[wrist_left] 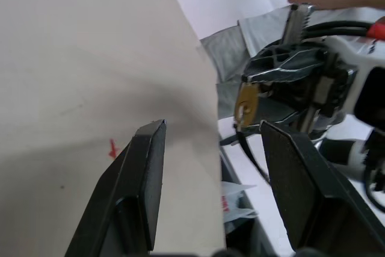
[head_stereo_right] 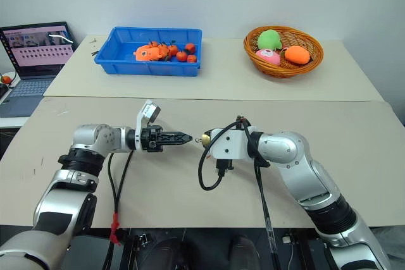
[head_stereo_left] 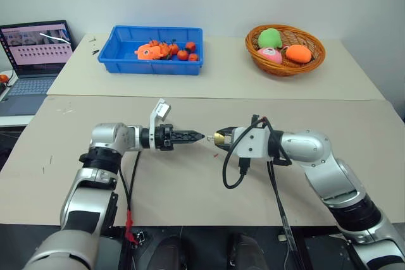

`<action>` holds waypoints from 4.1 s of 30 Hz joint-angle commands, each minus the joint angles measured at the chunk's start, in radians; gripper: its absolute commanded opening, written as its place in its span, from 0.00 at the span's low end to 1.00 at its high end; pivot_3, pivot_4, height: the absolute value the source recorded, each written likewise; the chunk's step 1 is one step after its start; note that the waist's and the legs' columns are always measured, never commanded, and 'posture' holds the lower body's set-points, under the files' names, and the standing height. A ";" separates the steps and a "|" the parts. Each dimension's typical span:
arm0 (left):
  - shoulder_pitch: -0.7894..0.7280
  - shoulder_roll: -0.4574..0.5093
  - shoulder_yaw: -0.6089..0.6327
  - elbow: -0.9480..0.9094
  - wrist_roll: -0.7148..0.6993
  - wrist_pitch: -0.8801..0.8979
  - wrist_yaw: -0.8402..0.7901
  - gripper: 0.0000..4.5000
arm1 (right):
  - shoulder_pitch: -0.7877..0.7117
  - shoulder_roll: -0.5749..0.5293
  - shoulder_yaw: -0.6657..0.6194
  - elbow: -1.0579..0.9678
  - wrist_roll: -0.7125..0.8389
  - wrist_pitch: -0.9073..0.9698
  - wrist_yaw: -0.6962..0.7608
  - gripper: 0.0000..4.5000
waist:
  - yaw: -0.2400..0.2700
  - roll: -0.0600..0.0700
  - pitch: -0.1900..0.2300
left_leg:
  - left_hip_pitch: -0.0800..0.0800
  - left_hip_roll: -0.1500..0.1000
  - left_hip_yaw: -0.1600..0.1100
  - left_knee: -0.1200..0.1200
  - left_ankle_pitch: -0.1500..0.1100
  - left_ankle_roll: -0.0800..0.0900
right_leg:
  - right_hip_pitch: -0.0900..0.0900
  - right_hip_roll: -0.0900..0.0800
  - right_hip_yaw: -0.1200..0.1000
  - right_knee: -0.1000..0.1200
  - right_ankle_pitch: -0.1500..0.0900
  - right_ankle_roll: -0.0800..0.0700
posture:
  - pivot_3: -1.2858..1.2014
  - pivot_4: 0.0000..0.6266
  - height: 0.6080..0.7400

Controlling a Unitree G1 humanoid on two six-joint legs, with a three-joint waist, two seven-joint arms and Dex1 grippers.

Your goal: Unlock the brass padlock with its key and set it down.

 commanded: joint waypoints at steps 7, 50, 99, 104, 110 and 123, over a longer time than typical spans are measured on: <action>-0.119 0.046 0.037 0.234 -0.047 0.149 -0.116 0.58 | -0.021 0.010 -0.060 -0.139 0.117 0.090 0.035 0.20 | -0.002 0.000 0.000 | 0.000 0.000 0.000 0.000 0.000 0.000 | 0.000 0.000 0.000 0.000 0.000 0.000 | 0.52 0.24 0.64; -0.030 0.137 -0.071 -0.082 -0.262 0.369 -0.050 0.58 | -0.146 0.012 -0.016 0.030 0.202 -0.020 0.121 0.20 | 0.001 -0.002 0.001 | -0.001 0.000 0.000 0.001 0.000 0.000 | -0.002 -0.001 0.001 0.008 0.000 0.000 | 0.52 0.24 0.64; -0.023 0.146 -0.173 -0.060 -0.136 0.176 -0.162 0.60 | -0.135 0.003 -0.011 0.032 0.168 -0.034 0.117 0.20 | 0.001 -0.002 0.001 | -0.001 0.000 0.000 0.002 0.000 0.000 | -0.002 -0.001 0.001 0.009 0.000 0.000 | 0.52 0.24 0.64; -0.040 0.123 -0.152 -0.035 -0.131 0.177 -0.136 0.65 | -0.136 0.004 -0.012 0.036 0.165 -0.036 0.118 0.20 | 0.002 -0.002 0.001 | -0.001 0.000 0.000 0.002 0.000 0.000 | -0.002 -0.001 0.001 0.009 0.000 0.000 | 0.52 0.24 0.64; -0.066 0.071 -0.098 -0.005 -0.142 0.200 -0.084 0.65 | -0.137 0.005 -0.014 0.039 0.163 -0.039 0.120 0.20 | 0.002 -0.002 0.001 | -0.001 0.000 0.000 0.002 0.000 0.000 | -0.002 -0.001 0.001 0.009 0.000 0.000 | 0.52 0.24 0.64; -0.038 0.090 -0.109 -0.075 -0.158 0.250 -0.101 0.50 | -0.135 0.005 -0.013 0.038 0.161 -0.042 0.119 0.20 | 0.001 -0.002 0.001 | -0.001 0.000 0.000 0.002 0.000 0.000 | -0.002 -0.001 0.001 0.009 0.000 0.000 | 0.52 0.24 0.64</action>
